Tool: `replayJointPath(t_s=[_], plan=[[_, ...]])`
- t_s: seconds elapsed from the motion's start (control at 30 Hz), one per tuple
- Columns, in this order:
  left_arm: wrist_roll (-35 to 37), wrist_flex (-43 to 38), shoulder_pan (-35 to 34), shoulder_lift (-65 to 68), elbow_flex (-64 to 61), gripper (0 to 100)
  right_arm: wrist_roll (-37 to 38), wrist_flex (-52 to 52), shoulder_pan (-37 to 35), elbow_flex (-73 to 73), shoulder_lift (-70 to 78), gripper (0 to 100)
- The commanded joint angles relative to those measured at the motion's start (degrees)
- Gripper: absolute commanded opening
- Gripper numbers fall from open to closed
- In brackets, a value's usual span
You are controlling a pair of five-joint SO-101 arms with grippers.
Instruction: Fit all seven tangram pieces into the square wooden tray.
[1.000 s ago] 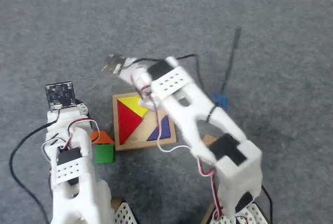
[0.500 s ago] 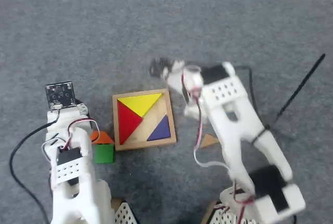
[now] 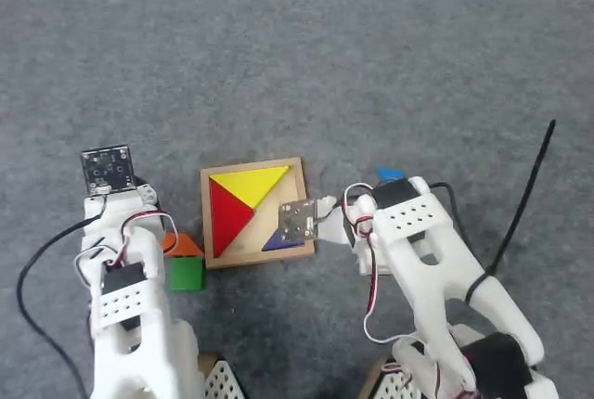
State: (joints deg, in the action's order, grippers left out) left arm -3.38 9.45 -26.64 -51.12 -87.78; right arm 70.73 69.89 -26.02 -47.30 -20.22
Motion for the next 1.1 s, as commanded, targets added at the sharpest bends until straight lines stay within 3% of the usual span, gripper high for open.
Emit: replayJointPath(t_s=[0.0, 0.3, 0.63, 0.83, 1.07], plan=[[-0.44, -1.49, 0.26, -1.93, 0.84, 1, 3.87, -1.54, 0.84, -0.09, -0.4, 20.6], [-0.44, -1.49, 0.26, -1.93, 0.84, 1, 6.95, -8.48, 5.58, 0.0, 9.36, 20.5], [-0.44, -1.49, 0.26, -1.93, 0.84, 1, 6.68, -9.1, 2.33, -0.18, 9.71, 20.7], [-0.44, -1.49, 0.18, -1.93, 0.84, 1, 6.51, -15.78, -1.1, -5.1, 9.8, 20.6], [-0.44, -1.49, 0.18, -1.93, 0.84, 1, 6.51, -16.04, 2.15, -5.71, 9.71, 20.5]])
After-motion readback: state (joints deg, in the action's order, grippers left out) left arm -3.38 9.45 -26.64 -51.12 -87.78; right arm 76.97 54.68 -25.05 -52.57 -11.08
